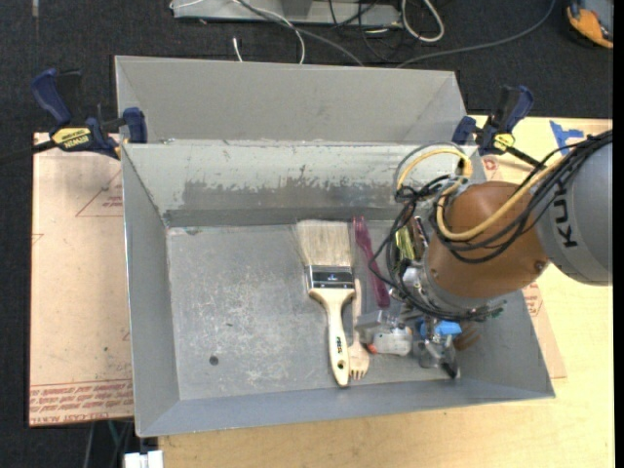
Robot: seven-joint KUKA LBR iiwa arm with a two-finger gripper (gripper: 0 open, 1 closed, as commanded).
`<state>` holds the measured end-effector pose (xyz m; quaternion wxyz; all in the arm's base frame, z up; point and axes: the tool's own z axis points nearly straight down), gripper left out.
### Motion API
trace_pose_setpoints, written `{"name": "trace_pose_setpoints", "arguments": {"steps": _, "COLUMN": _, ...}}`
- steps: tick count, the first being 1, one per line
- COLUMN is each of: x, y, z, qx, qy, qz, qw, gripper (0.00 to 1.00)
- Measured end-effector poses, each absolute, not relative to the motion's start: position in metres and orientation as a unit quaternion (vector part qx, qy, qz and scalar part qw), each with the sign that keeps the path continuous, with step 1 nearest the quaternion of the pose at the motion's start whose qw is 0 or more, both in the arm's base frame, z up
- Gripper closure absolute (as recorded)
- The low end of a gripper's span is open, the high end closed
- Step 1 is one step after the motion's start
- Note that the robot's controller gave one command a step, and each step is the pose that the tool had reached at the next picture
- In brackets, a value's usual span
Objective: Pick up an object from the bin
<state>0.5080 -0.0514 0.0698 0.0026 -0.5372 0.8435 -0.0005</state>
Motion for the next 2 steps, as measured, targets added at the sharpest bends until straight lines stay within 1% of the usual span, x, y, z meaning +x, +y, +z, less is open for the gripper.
{"name": "trace_pose_setpoints", "arguments": {"steps": 1, "x": 0.5134, "y": -0.0996, "z": 0.0692, "qx": -0.345, "qy": 0.939, "qz": 0.008, "qw": 0.005, "gripper": 1.00}}
{"name": "trace_pose_setpoints", "arguments": {"steps": 2, "x": 0.5140, "y": -0.1066, "z": 0.0692, "qx": -0.341, "qy": 0.940, "qz": 0.005, "qw": 0.004, "gripper": 1.00}}
